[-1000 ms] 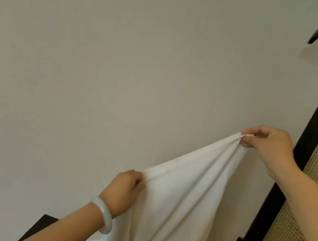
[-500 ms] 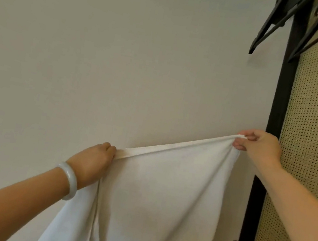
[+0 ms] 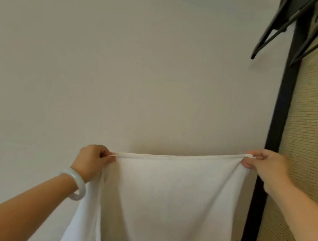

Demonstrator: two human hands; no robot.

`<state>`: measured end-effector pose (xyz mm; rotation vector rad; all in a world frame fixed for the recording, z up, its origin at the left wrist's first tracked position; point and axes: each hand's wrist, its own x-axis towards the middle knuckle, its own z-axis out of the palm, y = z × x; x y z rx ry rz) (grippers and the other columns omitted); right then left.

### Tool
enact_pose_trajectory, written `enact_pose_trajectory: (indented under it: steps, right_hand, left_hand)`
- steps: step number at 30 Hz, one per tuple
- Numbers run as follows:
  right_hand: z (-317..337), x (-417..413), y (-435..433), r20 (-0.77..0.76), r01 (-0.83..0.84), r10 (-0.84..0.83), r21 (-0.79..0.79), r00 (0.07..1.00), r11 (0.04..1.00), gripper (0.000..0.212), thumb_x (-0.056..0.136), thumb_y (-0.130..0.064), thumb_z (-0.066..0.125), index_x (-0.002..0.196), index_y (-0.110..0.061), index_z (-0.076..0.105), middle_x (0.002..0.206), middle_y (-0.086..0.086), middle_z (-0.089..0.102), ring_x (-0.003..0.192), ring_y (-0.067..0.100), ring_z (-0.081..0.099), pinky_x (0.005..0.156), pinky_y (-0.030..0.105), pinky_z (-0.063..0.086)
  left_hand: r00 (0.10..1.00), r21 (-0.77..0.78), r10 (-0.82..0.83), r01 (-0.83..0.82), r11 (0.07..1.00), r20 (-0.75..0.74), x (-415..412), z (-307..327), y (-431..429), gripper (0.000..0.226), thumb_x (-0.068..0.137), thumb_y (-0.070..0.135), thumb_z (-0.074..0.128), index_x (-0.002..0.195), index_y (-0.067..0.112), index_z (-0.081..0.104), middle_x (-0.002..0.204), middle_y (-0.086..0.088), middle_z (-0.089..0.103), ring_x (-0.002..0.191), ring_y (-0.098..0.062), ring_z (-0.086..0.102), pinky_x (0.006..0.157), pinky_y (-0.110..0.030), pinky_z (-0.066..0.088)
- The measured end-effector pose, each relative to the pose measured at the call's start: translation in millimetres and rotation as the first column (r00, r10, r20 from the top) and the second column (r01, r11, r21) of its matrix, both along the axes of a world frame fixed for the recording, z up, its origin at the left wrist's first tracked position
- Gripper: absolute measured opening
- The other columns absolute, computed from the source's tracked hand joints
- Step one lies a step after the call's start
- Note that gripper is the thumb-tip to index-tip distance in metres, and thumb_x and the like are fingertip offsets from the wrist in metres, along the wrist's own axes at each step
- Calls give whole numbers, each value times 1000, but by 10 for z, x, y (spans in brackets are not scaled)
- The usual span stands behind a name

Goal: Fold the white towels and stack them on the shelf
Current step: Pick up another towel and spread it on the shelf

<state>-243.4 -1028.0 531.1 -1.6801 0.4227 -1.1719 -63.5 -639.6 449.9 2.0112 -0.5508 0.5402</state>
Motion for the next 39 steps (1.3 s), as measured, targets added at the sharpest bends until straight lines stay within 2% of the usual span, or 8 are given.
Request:
enact_pose_trajectory:
  steps: [4, 8, 11, 16, 19, 24, 31, 39]
  right_hand:
    - [307, -72, -47, 61, -61, 56, 96, 997, 993, 25, 86, 10, 68, 107, -1, 61, 99, 16, 65, 83, 29, 71, 68, 26, 62]
    - [976, -180, -52, 213, -130, 105, 105, 971, 986, 23, 92, 10, 61, 110, -3, 56, 107, 20, 62, 75, 29, 71, 57, 22, 60]
    - [1505, -319, 31, 313, -154, 134, 37, 940, 987, 24, 93, 10, 59, 114, 1, 56, 101, 19, 63, 67, 25, 71, 56, 21, 59]
    - [2273, -523, 281, 520, -109, 152, -111, 841, 988, 27, 88, 9, 67, 114, 5, 64, 95, 20, 70, 69, 20, 74, 66, 21, 60]
    - [2413, -617, 415, 505, -118, 174, -140, 845, 983, 27, 84, 8, 72, 109, 5, 65, 92, 18, 71, 70, 21, 75, 67, 21, 60]
    - [2307, -650, 401, 354, -61, 120, -174, 927, 983, 27, 80, 1, 78, 103, 2, 63, 73, 19, 72, 56, 22, 72, 48, 22, 56]
    - [1504, -23, 228, 73, -237, 230, 100, 970, 966, 23, 94, 16, 52, 113, 3, 47, 91, 28, 62, 55, 30, 71, 46, 34, 59]
    - [2141, -375, 444, 540, -74, 147, -154, 829, 985, 19, 87, 7, 67, 93, -9, 58, 100, 13, 71, 88, 19, 74, 74, 21, 59]
  left_hand:
    - [967, 271, 25, -96, 958, 254, -39, 877, 36, 8, 91, 13, 65, 88, 6, 67, 87, -10, 66, 84, -25, 56, 71, -28, 38]
    - [895, 309, 31, -186, 933, 445, -221, 2016, 45, 20, 94, 11, 58, 108, 12, 45, 92, -12, 62, 82, -31, 57, 77, -39, 47]
    - [786, 359, 146, -428, 829, 601, -373, 2769, 101, 14, 98, 22, 52, 111, 17, 55, 100, -9, 60, 90, -30, 57, 81, -38, 48]
    - [650, 39, 359, -513, 857, 670, -708, 3574, 315, 14, 94, 16, 54, 94, 18, 68, 93, -8, 63, 77, -30, 59, 65, -32, 43]
    - [729, 2, 327, -410, 912, 601, -762, 3648, 424, 11, 93, 12, 58, 90, 12, 69, 83, -10, 66, 65, -30, 66, 66, -37, 56]
    - [812, -33, 260, -286, 958, 522, -659, 3439, 596, 19, 93, 15, 63, 74, 19, 64, 41, 1, 60, 35, -15, 60, 52, -22, 43]
    - [990, 176, 112, -126, 976, 87, -136, 2455, 198, 16, 92, -5, 51, 86, 1, 64, 51, -7, 67, 51, -28, 70, 56, -30, 58]
    - [731, -246, 305, -190, 950, 611, -531, 3304, 262, 15, 87, -3, 58, 82, 6, 69, 77, -6, 62, 72, -24, 55, 69, -30, 41]
